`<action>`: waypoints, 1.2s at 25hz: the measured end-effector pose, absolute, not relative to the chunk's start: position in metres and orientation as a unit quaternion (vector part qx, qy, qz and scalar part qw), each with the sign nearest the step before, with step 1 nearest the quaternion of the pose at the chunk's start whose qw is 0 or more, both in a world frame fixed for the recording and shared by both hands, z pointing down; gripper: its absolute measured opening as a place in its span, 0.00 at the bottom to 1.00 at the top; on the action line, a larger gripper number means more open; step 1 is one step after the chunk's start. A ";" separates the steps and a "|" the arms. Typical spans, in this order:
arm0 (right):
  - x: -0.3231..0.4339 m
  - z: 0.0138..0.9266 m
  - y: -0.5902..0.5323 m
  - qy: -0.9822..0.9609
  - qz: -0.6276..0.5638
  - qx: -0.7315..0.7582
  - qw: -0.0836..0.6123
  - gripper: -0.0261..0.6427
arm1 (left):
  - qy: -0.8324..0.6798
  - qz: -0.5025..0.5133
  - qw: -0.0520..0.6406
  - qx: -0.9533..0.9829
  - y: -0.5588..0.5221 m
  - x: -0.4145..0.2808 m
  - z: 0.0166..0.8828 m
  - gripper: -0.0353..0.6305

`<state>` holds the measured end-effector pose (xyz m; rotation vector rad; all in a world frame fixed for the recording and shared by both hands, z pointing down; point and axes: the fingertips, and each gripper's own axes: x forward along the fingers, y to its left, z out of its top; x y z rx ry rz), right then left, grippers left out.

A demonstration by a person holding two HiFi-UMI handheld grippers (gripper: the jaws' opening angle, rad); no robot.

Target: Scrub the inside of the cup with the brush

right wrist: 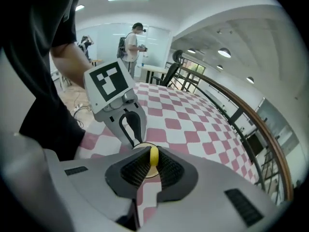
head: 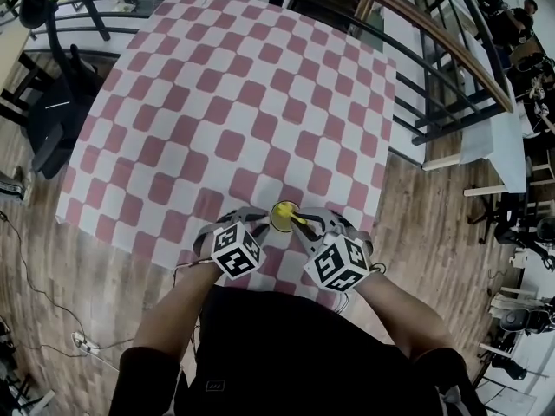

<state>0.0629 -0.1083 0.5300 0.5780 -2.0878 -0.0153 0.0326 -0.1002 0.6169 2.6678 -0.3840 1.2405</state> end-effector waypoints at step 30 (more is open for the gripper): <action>0.077 0.539 -0.094 -0.847 0.242 0.241 0.407 0.10 | -0.143 0.395 0.126 0.899 -0.096 0.035 0.617 0.16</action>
